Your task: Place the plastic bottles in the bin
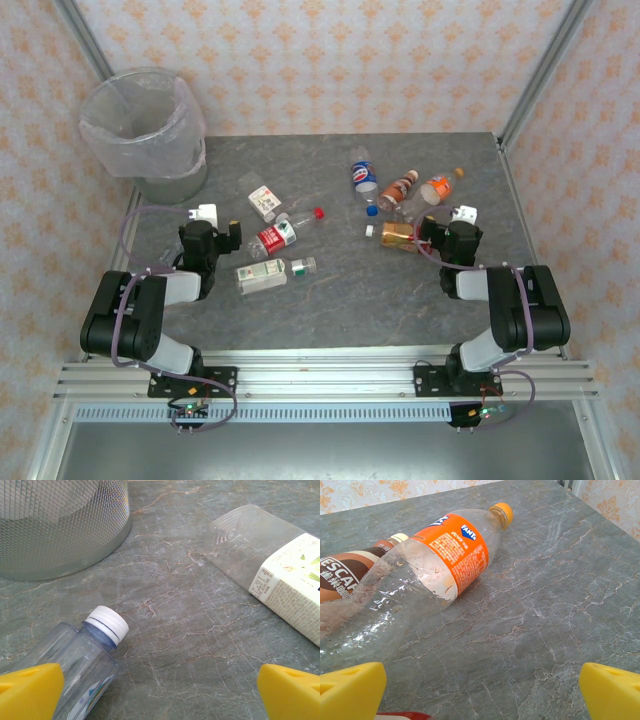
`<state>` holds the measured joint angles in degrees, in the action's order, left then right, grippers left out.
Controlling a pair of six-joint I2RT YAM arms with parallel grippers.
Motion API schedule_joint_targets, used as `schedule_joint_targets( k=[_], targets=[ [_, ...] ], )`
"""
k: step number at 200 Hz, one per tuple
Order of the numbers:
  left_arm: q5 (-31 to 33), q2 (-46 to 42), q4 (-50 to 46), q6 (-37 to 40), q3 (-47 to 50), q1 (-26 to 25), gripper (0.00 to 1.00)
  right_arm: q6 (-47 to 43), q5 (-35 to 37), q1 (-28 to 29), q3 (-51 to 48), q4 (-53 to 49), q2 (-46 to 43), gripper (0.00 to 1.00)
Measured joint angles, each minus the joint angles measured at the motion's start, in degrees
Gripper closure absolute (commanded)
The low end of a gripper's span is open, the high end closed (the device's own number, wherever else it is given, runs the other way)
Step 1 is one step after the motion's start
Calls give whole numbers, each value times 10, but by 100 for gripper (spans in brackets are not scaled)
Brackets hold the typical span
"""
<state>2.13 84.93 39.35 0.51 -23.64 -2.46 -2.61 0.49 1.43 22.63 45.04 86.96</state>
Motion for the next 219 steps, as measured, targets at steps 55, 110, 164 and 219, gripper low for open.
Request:
schedule_joint_targets(
  k=[55, 110, 164, 219],
  targets=[
    [6, -30, -63, 7, -31, -7, 0, 0, 6, 0, -57, 13, -76, 1],
    [63, -137, -196, -15, -103, -50, 0, 18, 33, 0, -59, -67, -268, 1],
    [86, -180, -466, -161, -247, -76, 0, 125, 48, 0, -7, -258, -321, 1],
    [-14, -186, -671, -217, -292, -107, 0, 214, -21, 0, 92, -402, -242, 1]
  ],
)
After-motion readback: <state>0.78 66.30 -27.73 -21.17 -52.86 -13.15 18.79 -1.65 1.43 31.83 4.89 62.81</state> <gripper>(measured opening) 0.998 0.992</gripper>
